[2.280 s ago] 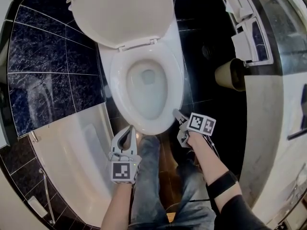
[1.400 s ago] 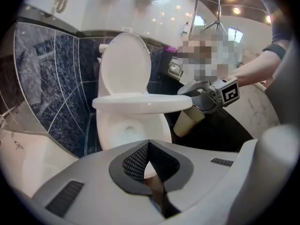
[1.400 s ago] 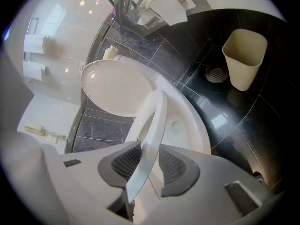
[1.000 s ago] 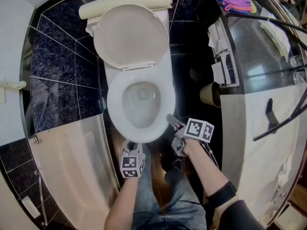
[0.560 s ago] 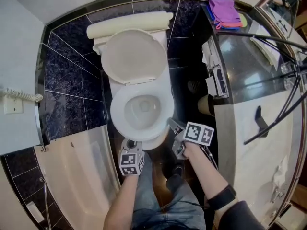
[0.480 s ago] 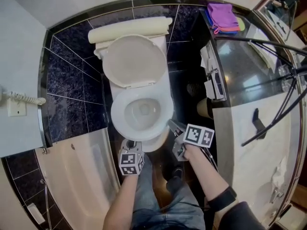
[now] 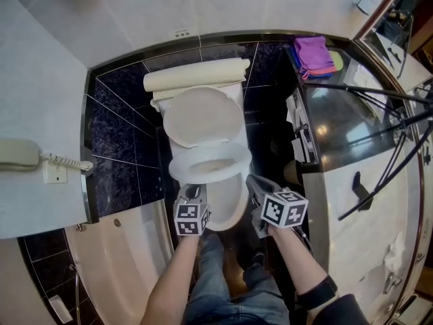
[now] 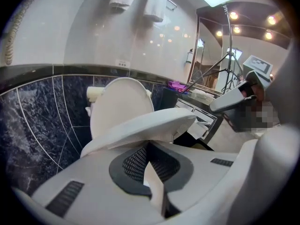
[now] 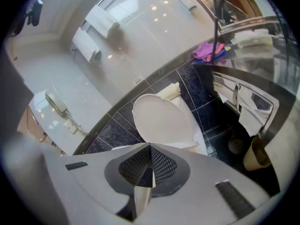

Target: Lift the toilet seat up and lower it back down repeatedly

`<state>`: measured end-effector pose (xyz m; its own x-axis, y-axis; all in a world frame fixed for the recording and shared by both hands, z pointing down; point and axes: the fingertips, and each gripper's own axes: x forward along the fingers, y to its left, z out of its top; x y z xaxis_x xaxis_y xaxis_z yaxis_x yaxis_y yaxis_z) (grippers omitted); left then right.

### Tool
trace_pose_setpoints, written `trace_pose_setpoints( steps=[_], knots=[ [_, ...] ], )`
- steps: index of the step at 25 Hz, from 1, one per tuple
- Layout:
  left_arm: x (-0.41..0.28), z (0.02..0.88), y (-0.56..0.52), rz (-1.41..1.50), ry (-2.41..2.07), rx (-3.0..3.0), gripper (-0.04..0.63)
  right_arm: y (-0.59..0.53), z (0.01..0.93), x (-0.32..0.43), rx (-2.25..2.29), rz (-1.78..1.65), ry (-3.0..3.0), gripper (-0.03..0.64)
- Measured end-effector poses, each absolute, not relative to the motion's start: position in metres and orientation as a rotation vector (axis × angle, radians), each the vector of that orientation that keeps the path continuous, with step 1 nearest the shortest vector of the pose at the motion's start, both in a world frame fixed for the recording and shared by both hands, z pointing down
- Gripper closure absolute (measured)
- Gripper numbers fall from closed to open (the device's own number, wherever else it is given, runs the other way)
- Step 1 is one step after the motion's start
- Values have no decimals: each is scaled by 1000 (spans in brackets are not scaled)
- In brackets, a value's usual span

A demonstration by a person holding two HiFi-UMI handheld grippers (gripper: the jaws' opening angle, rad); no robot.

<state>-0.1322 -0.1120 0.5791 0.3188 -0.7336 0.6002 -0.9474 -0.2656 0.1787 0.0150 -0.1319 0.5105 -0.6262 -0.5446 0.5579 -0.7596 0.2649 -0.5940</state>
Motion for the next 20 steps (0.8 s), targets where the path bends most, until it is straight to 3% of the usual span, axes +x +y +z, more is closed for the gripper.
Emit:
trace_pose_setpoints(
  steps=[7,20],
  knots=[
    [-145,553,-177,529,-1476,2141,604,-156,475,-4,1175,895,-2366,600],
    [-166,540,-281,548,-1524,2179,604,-181,458,-20,1145,820,-2377,600]
  ],
)
